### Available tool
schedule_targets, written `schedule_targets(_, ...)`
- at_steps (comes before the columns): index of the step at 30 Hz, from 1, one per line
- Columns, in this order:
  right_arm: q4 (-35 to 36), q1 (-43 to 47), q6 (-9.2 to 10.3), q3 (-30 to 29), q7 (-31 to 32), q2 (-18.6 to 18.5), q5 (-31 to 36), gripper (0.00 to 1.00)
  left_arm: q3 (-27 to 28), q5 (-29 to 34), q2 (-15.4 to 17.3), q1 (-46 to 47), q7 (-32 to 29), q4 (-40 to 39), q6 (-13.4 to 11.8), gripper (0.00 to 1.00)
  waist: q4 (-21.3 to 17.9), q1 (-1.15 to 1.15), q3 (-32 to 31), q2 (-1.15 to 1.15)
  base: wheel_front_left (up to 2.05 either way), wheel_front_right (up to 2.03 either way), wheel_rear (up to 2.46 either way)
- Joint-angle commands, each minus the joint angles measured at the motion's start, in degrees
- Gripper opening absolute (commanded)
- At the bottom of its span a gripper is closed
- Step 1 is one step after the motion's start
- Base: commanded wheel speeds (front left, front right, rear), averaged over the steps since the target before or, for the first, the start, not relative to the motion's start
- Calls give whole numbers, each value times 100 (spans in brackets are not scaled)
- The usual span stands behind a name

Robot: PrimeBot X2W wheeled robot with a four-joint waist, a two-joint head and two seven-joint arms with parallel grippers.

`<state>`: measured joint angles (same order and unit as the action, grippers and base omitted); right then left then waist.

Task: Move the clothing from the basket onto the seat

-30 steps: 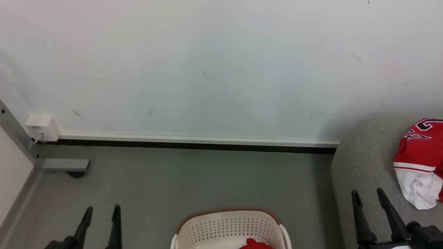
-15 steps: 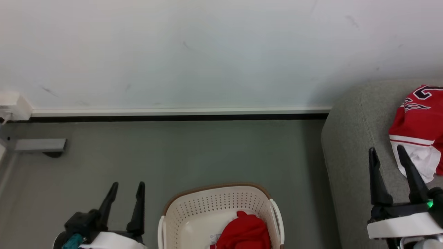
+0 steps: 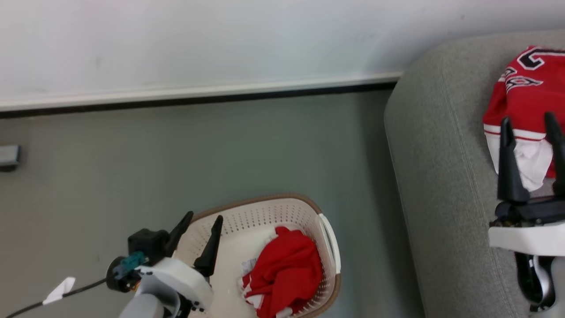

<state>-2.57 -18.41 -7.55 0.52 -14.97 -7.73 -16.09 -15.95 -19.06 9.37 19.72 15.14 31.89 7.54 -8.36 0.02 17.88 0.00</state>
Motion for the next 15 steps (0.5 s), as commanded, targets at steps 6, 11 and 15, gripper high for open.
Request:
schedule_targets(6, 285, -353, 13, -153, -20, -53, 81, 100, -788, -445, 253, 702, -5, 864, -7, 100, -284, -2, 667, 0, 0, 0, 0)
schedule_targets(11, 545, -576, 13, -228, -19, 110, 113, 100, -1396, -747, 369, 1241, -90, 1483, -7, 100, -433, -2, 1198, 0, 0, 0, 0)
schedule_targets(15, 756, -772, 13, -291, -20, 234, 137, 100, -1894, -1123, 480, 1640, -213, 1764, -7, 100, -554, -2, 1608, 0, 0, 0, 0)
